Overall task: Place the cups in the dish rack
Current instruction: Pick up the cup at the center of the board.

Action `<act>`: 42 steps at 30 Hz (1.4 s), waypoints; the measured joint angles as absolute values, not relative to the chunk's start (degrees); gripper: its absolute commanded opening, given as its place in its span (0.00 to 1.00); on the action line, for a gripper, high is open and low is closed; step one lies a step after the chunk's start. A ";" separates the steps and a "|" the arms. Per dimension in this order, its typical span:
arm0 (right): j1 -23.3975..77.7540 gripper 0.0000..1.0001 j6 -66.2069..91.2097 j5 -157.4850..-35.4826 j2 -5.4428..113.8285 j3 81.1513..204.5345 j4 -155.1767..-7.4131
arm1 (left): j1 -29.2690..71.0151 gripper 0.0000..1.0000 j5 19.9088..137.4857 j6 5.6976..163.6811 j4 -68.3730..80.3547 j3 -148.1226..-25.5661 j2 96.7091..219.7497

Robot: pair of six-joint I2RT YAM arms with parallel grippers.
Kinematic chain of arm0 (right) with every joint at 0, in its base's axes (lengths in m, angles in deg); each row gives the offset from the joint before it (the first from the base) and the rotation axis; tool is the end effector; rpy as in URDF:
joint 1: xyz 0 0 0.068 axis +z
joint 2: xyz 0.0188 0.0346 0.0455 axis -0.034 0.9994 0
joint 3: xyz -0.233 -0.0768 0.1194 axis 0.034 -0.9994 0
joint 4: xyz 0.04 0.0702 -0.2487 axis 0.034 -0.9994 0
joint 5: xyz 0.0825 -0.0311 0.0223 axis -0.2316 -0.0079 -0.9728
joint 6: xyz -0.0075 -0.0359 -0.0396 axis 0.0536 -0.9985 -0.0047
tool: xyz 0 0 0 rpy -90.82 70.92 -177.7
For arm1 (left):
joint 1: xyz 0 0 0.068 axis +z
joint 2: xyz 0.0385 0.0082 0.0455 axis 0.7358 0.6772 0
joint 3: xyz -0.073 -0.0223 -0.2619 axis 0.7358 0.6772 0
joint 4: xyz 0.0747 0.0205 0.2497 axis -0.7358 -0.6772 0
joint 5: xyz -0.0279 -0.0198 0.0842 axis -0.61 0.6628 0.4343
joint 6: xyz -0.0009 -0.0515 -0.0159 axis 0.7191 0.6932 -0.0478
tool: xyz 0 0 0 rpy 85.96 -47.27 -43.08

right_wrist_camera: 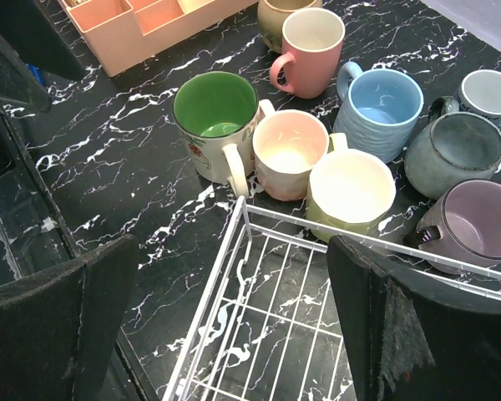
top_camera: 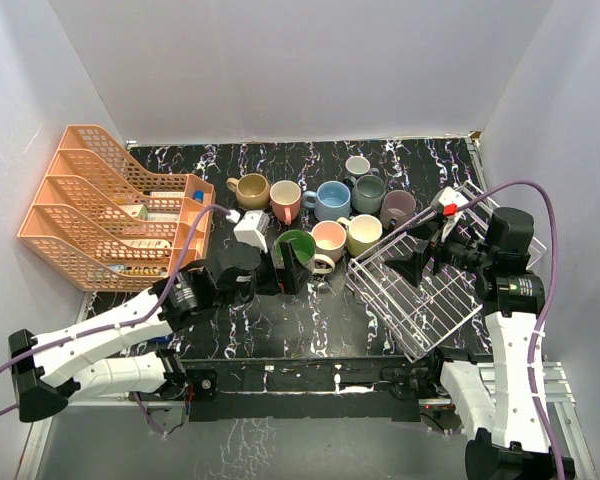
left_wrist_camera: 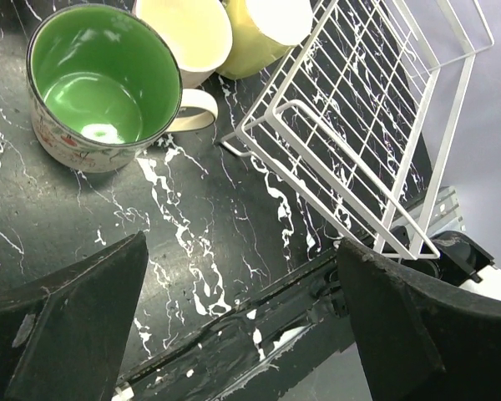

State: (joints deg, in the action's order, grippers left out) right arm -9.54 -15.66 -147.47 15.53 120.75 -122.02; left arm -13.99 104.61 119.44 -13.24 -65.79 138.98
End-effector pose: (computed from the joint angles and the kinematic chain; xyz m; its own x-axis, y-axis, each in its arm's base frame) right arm 0.1368 0.0125 0.3512 -0.2232 -0.1614 -0.9613 -0.7987 0.5956 0.0855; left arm 0.1159 -0.1899 0.3303 -0.6325 -0.2798 -0.7222 0.3538 0.7251 -0.5908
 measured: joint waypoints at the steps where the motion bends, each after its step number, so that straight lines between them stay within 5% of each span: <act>1: -9.54 0.98 -15.66 -147.47 15.44 120.75 -122.00 | -13.99 0.93 104.78 119.04 -13.46 -66.62 139.68; 29: -9.54 0.98 -15.20 -147.30 15.46 120.66 -121.08 | -3.26 0.91 96.46 107.39 -22.29 -85.33 158.85; 34: -9.54 0.98 -14.98 -147.28 15.46 119.70 -120.58 | -3.19 0.75 98.58 105.25 -28.10 -91.45 164.03; 39: -9.54 0.98 -14.94 -147.30 15.33 119.50 -120.34 | -2.38 0.32 101.61 102.21 -33.96 -96.17 169.19; 42: -9.57 0.98 -14.89 -147.30 15.07 119.04 -120.07 | 0.89 0.30 100.96 99.59 -36.17 -96.91 171.18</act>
